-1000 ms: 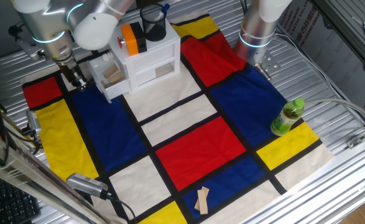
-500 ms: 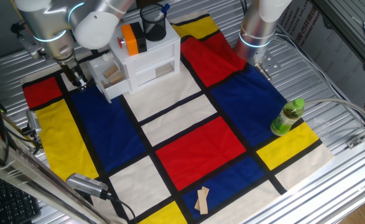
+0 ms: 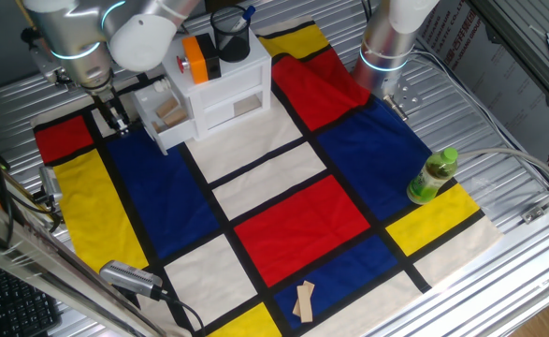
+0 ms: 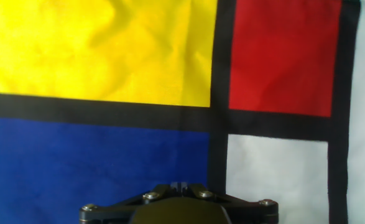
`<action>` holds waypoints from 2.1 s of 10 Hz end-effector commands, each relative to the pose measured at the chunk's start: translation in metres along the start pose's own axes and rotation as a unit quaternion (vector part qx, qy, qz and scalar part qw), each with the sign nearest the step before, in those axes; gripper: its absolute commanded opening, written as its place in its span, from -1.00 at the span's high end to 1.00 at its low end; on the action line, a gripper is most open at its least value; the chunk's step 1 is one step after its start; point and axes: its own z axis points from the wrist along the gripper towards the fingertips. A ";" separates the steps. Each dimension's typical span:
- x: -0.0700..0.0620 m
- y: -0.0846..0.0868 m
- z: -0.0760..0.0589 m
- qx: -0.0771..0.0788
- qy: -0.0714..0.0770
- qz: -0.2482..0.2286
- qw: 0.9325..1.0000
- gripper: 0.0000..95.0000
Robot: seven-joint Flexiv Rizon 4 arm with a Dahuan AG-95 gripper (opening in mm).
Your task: Use the gripper to push and close the drawer
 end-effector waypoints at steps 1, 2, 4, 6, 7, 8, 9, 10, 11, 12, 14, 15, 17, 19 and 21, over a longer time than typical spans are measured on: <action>-0.001 -0.001 0.001 0.005 0.004 0.014 1.000 1.00; -0.001 -0.001 0.001 0.008 0.004 0.017 1.000 1.00; -0.002 0.000 0.001 0.009 0.005 0.018 1.000 1.00; -0.002 0.000 0.001 0.008 0.008 0.017 1.000 1.00; -0.002 0.001 0.000 0.007 0.011 0.016 1.000 1.00; -0.002 0.001 -0.001 0.007 0.011 0.016 1.000 1.00; -0.001 0.002 -0.002 0.006 0.014 0.016 1.000 1.00; -0.001 0.002 -0.003 0.005 0.016 0.017 1.000 1.00; -0.001 0.002 -0.003 0.004 0.017 0.017 1.000 1.00; -0.001 0.002 -0.003 0.003 0.018 0.017 1.000 1.00; 0.000 0.003 -0.004 0.002 0.022 0.017 1.000 1.00; 0.000 0.003 -0.004 0.001 0.023 0.017 1.000 1.00; 0.001 0.002 -0.005 -0.001 0.025 0.017 1.000 1.00; 0.005 0.001 -0.005 -0.003 0.026 0.016 1.000 1.00; 0.008 -0.001 -0.004 -0.004 0.026 0.015 1.000 1.00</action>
